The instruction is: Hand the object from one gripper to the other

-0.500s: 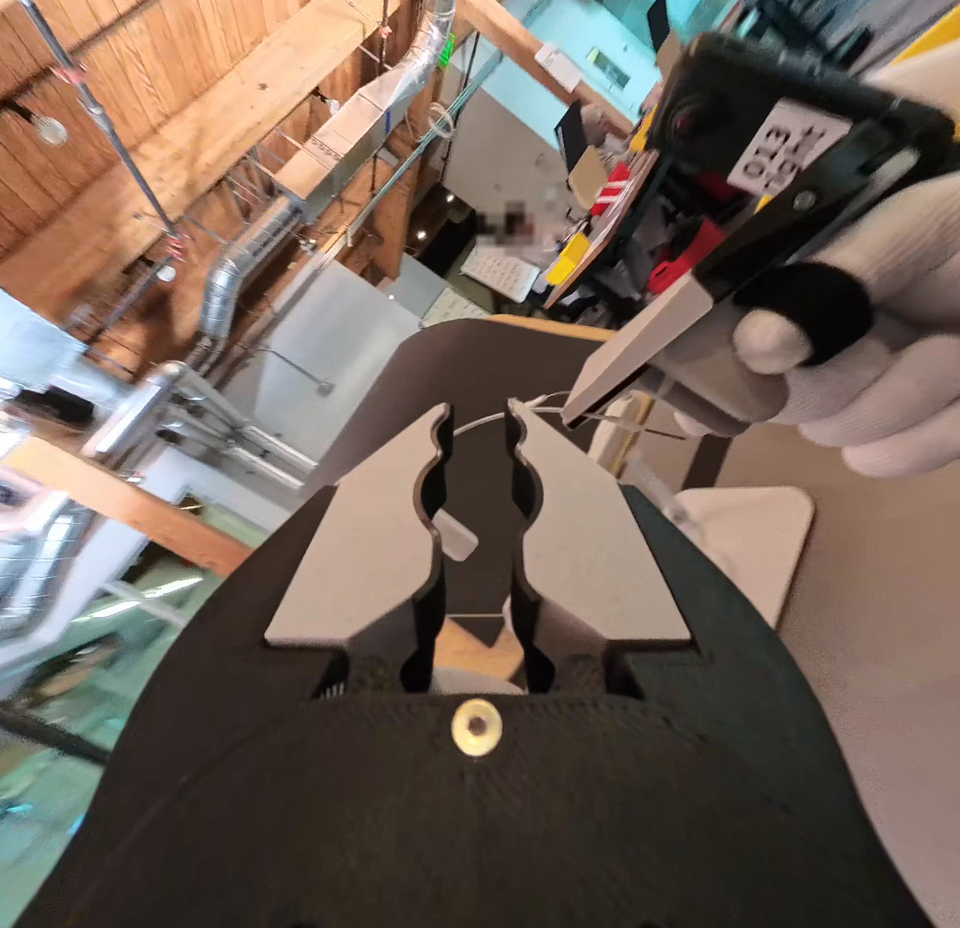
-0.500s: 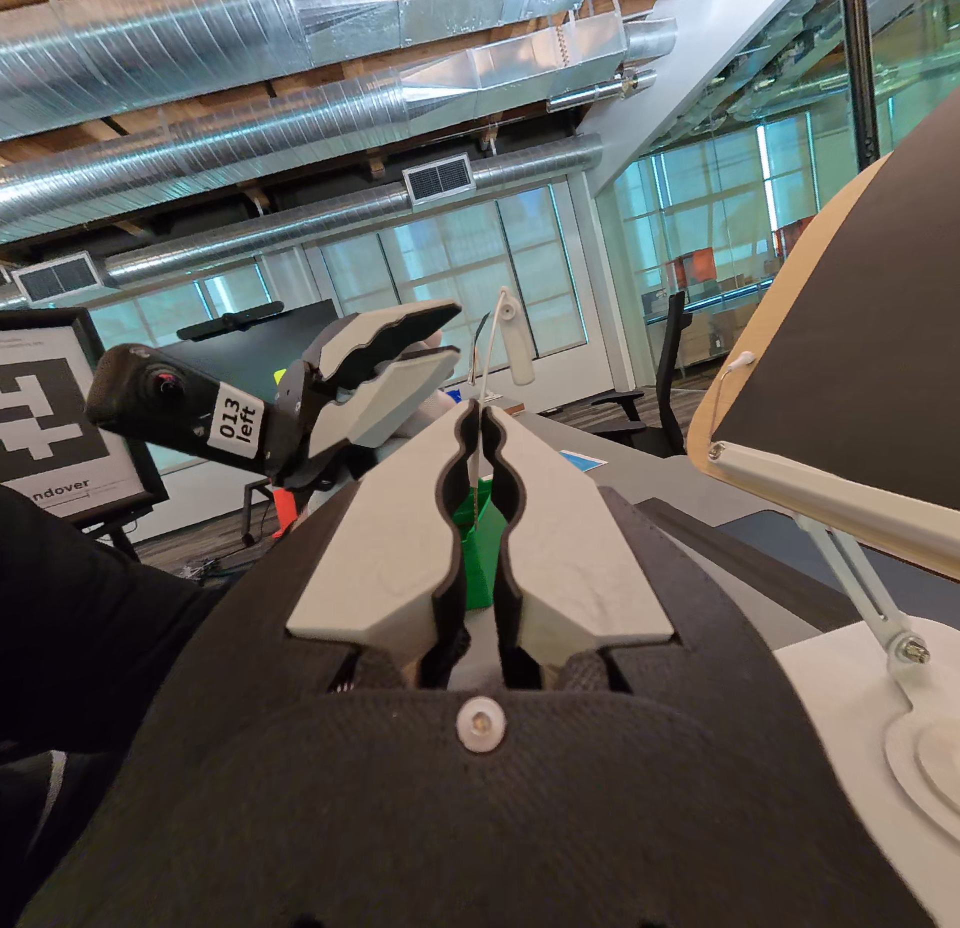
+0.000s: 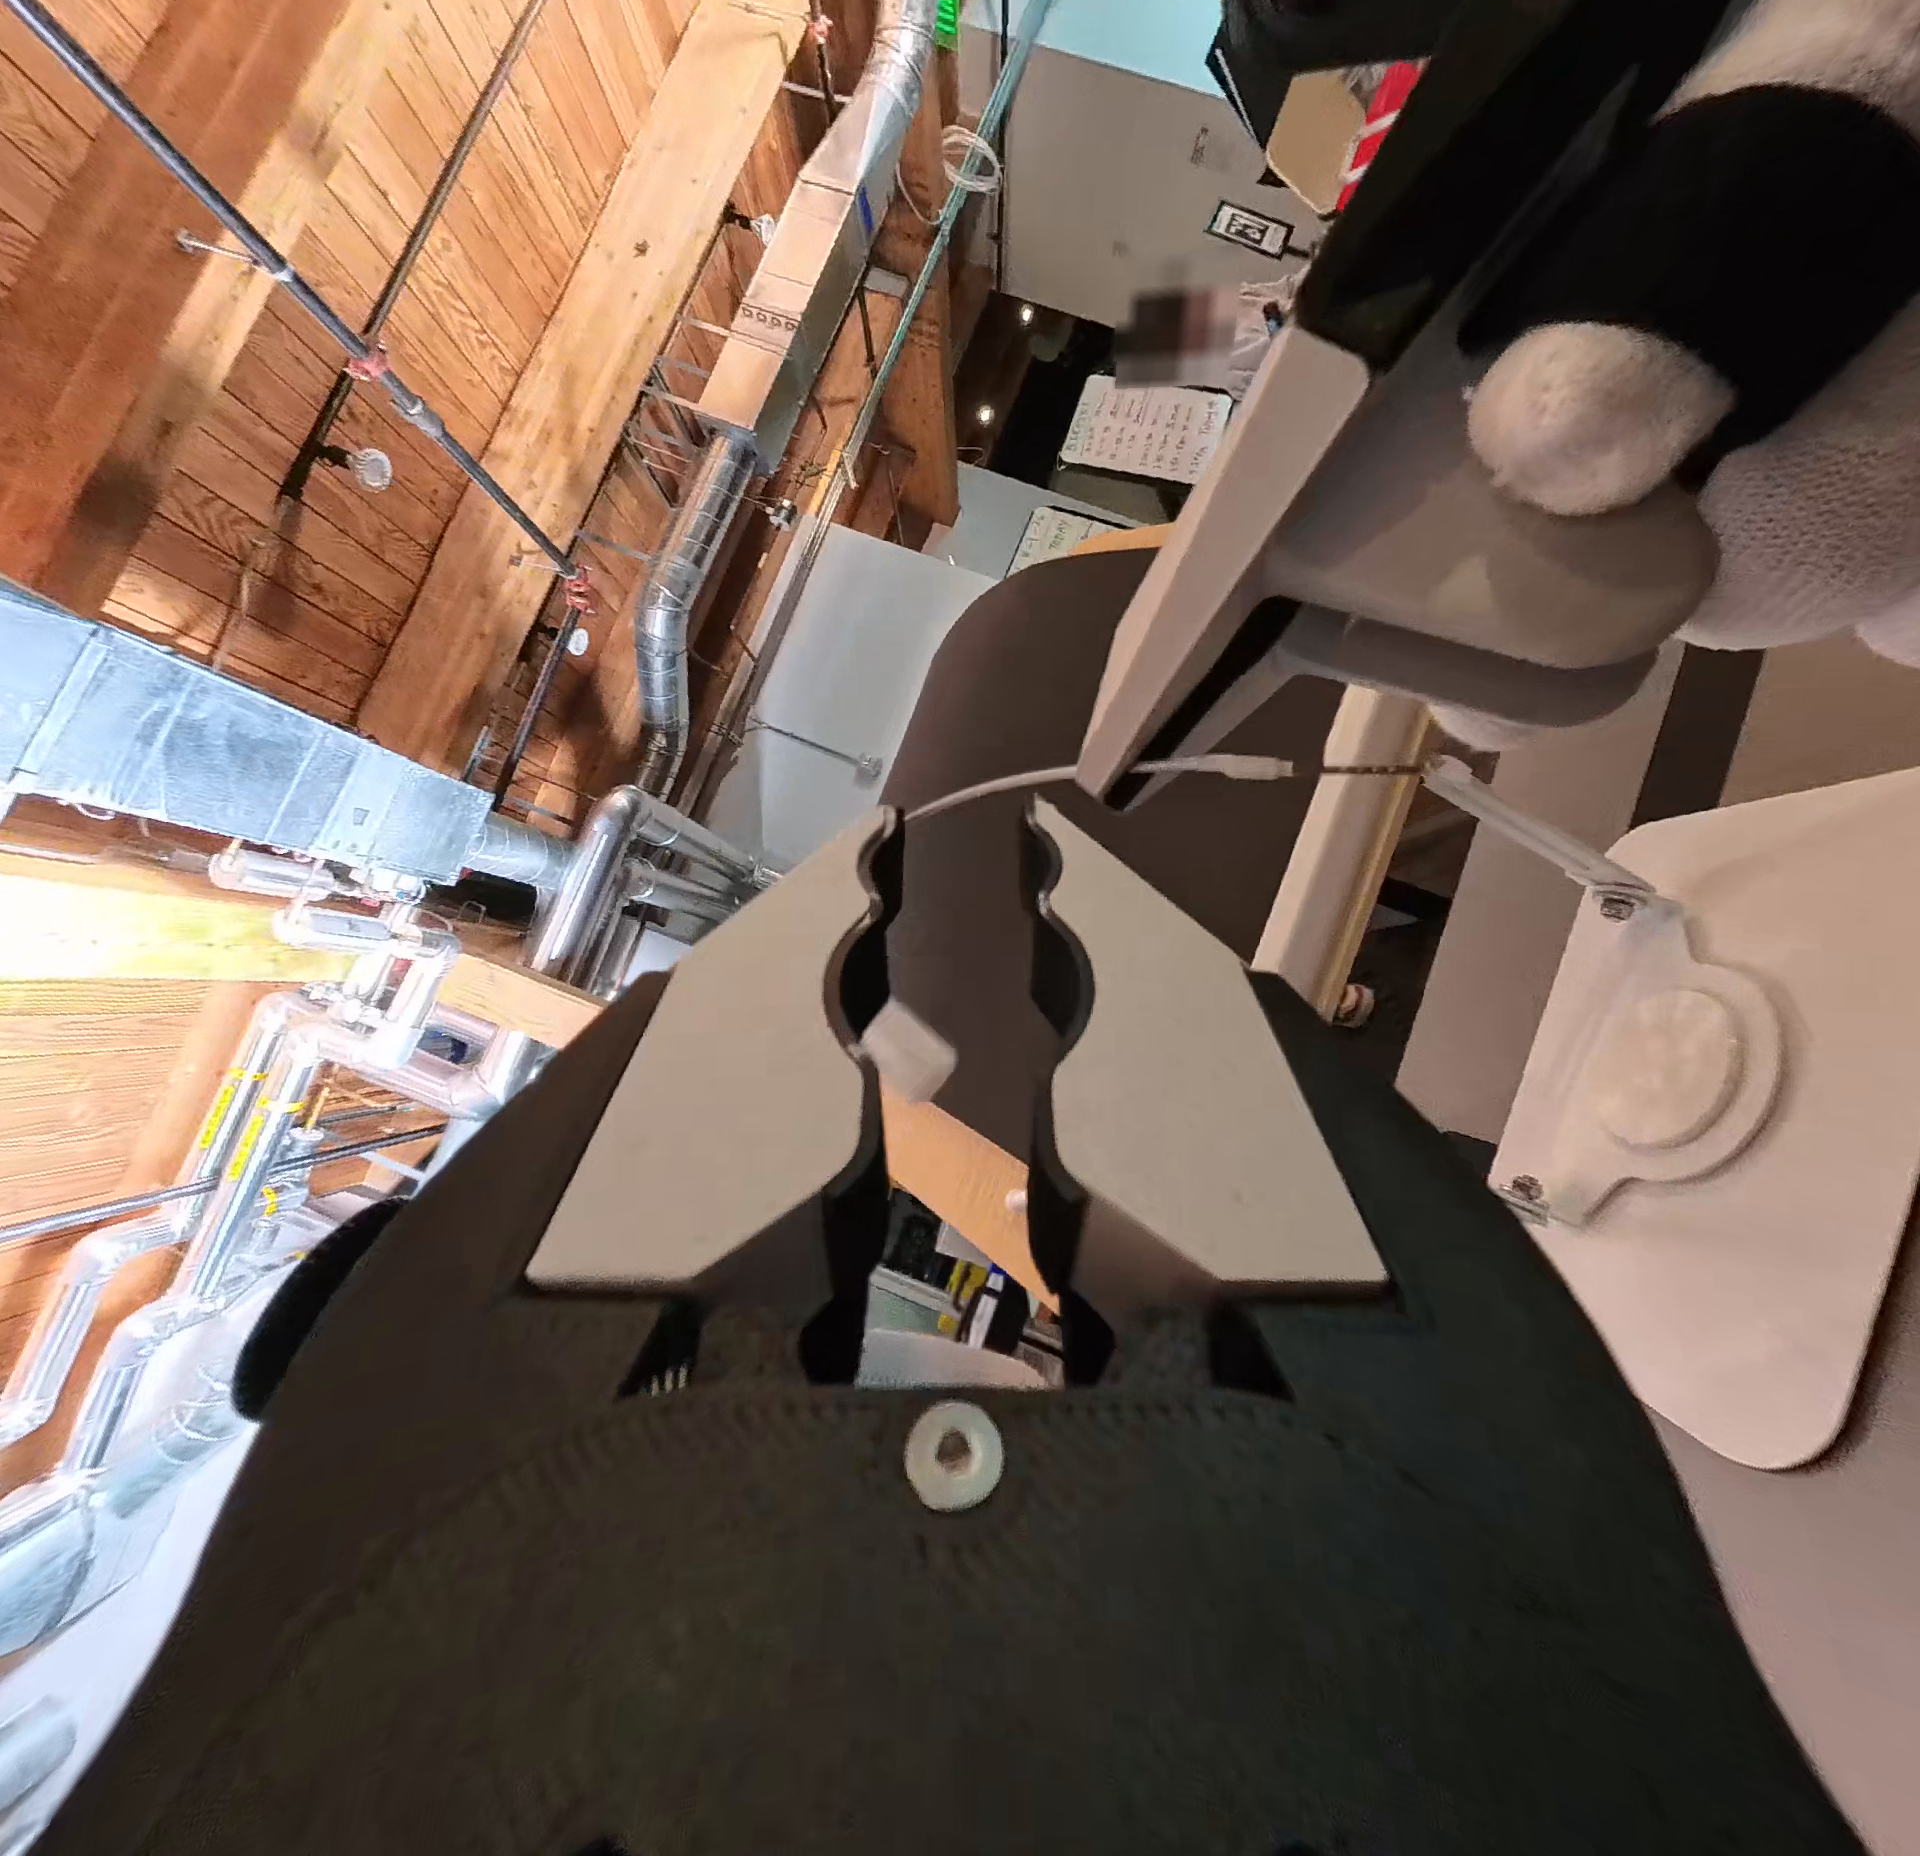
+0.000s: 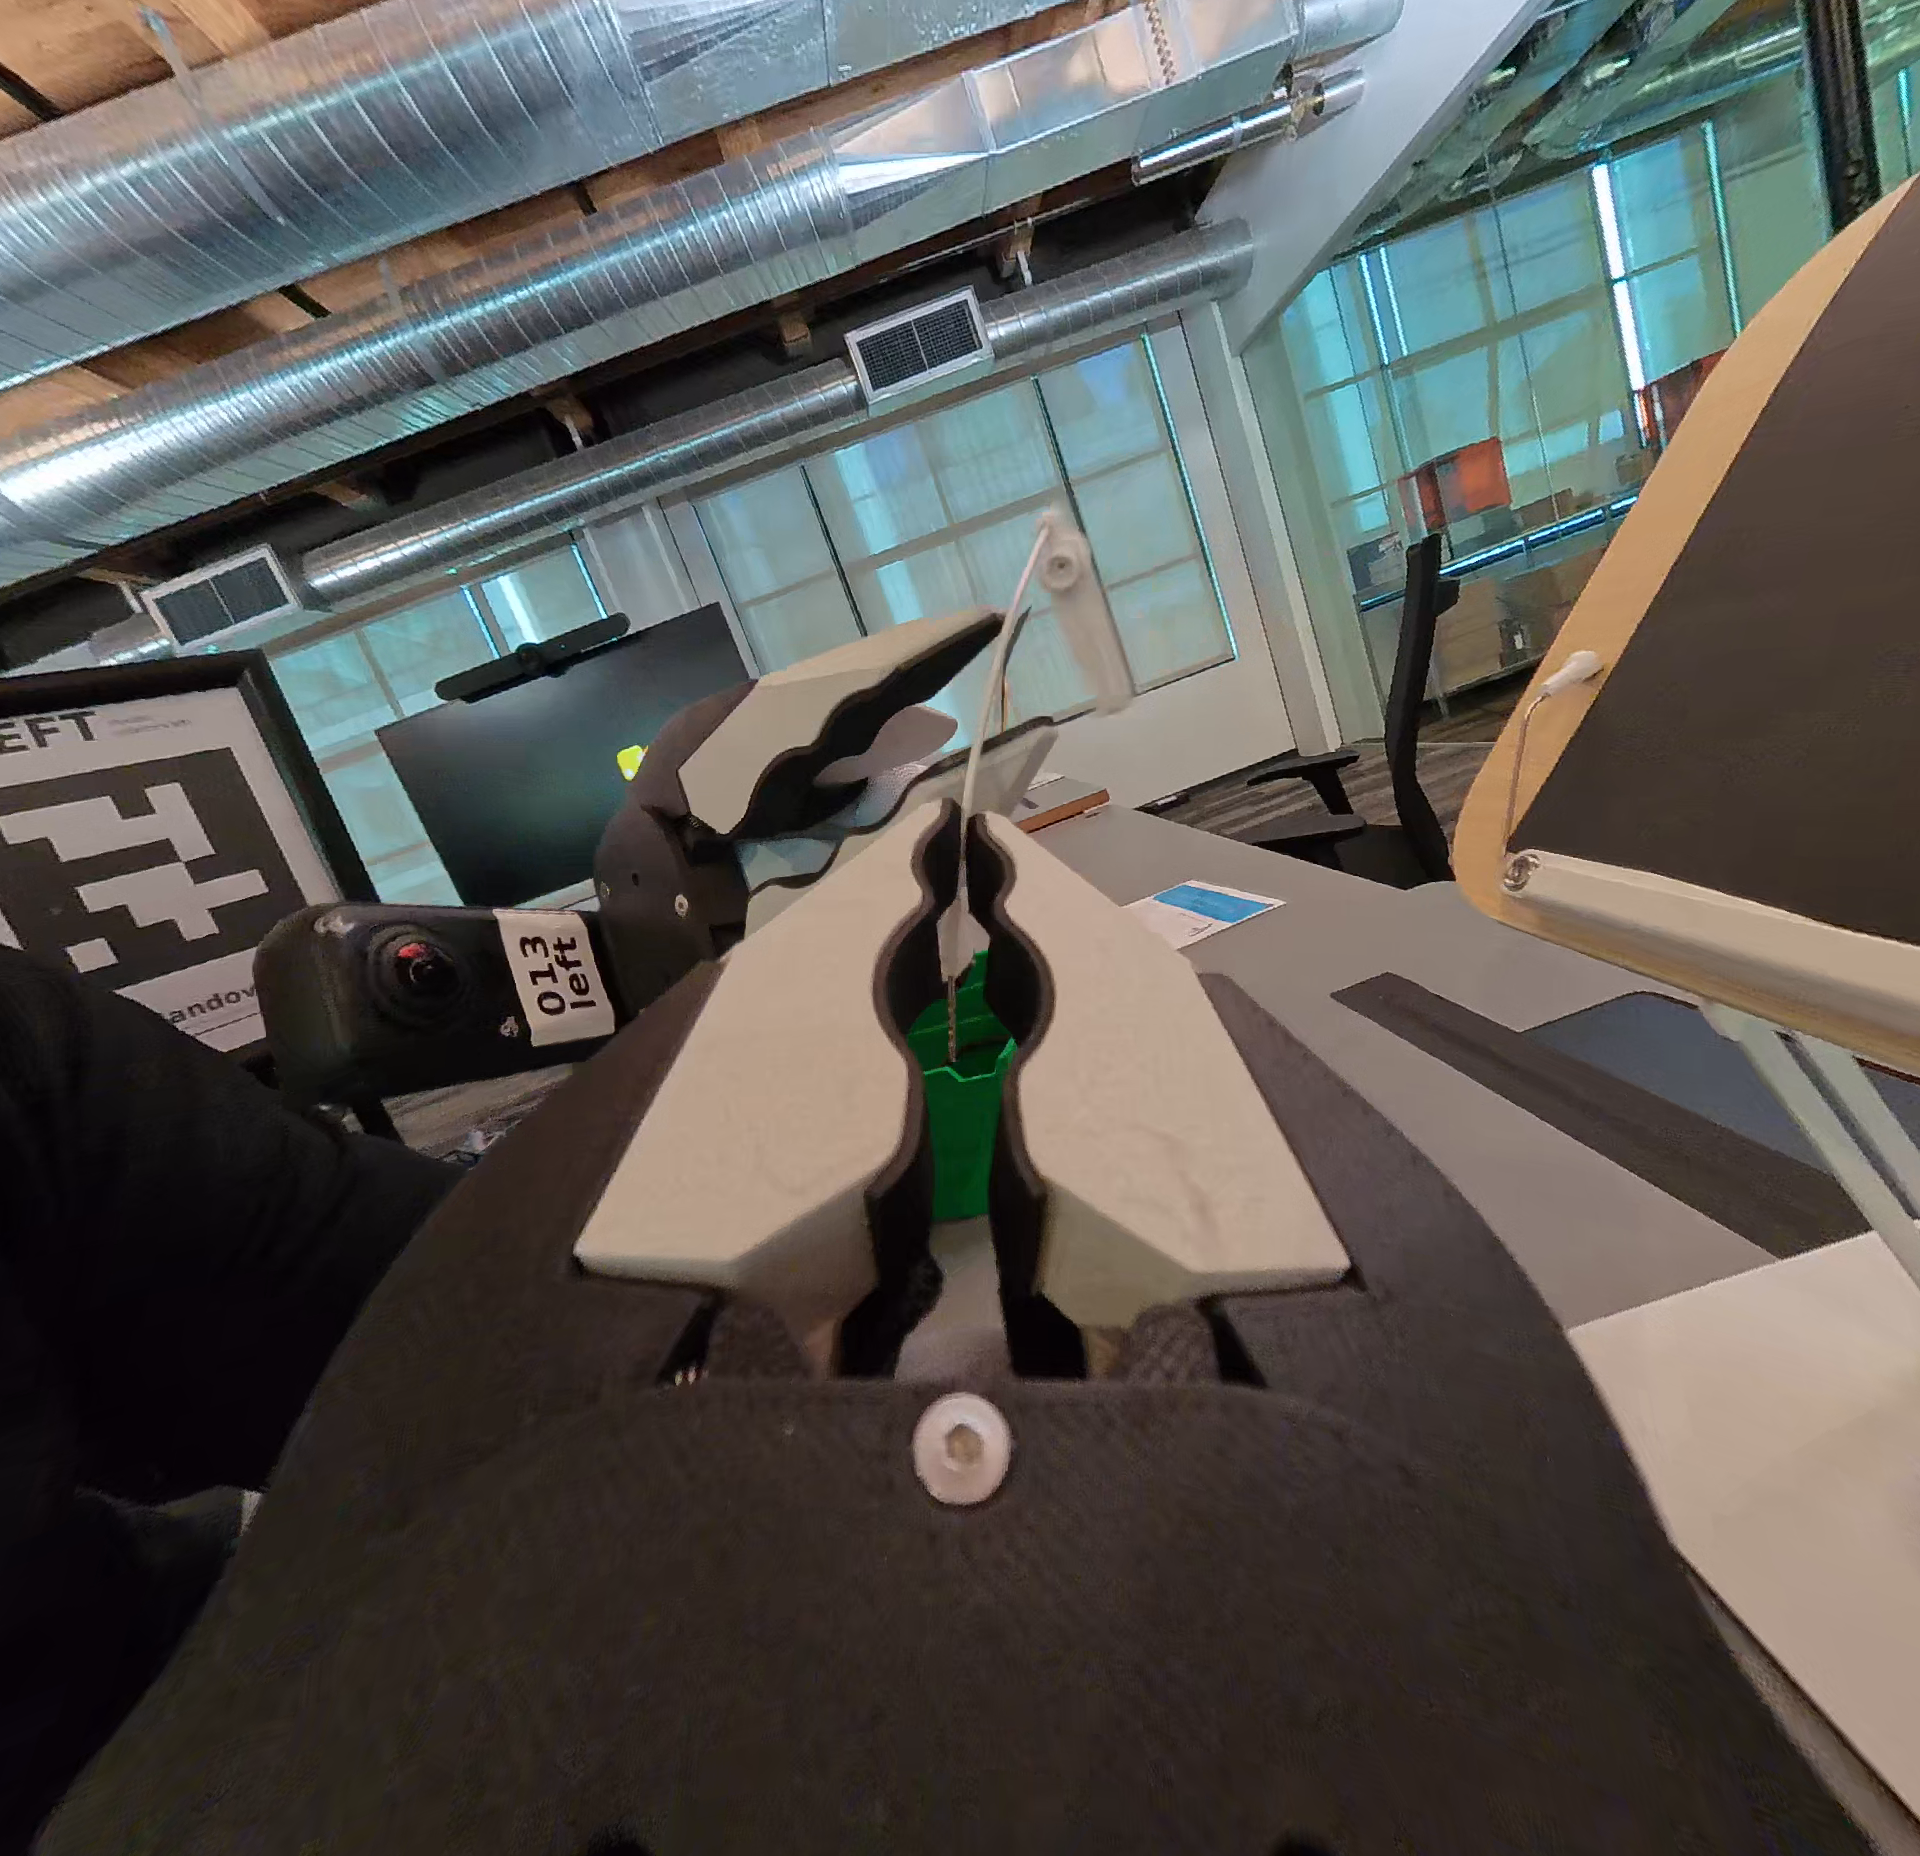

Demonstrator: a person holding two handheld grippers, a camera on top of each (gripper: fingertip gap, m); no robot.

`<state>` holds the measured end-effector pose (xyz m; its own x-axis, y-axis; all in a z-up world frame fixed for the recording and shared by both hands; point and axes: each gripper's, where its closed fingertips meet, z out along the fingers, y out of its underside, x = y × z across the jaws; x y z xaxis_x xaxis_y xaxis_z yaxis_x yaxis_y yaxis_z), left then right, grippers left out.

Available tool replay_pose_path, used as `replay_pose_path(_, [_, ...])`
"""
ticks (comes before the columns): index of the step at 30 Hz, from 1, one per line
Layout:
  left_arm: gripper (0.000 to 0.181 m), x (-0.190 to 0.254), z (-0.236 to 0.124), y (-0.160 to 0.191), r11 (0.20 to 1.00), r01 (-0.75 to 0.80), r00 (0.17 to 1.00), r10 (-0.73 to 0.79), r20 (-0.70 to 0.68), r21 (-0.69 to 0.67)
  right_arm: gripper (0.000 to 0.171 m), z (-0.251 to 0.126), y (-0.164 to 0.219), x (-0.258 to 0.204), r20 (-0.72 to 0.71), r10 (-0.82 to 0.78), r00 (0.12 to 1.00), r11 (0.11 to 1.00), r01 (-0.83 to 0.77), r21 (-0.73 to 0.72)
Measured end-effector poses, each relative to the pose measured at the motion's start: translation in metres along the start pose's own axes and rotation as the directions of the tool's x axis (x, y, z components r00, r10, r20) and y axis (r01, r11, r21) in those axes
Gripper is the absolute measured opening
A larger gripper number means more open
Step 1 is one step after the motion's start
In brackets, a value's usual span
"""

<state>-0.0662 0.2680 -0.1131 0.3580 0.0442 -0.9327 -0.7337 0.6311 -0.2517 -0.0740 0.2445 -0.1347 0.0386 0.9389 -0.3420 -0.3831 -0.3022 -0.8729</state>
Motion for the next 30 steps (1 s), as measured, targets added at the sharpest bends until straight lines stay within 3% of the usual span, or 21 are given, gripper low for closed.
replay_pose_path(11, [0.019, 0.003, 0.004, -0.002, 0.998, -0.061, 0.997, 0.062, 0.043, -0.008, 0.0, 0.0, 0.003, 0.003, -0.02, 0.052, 0.998, 0.997, -0.053, -0.051])
replay_pose_path(20, [0.018, 0.009, 0.007, -0.004, 0.992, -0.129, 0.989, 0.13, 0.069, -0.018, 0.0, -0.009, 0.002, 0.005, -0.094, 0.099, 0.991, 0.973, -0.116, -0.202])
replay_pose_path(30, [0.0, 0.022, 0.012, -0.006, 0.995, -0.088, 0.994, 0.09, 0.057, -0.038, 0.0, -0.016, -0.002, 0.003, -0.117, 0.073, 0.991, 0.963, -0.1, -0.251])
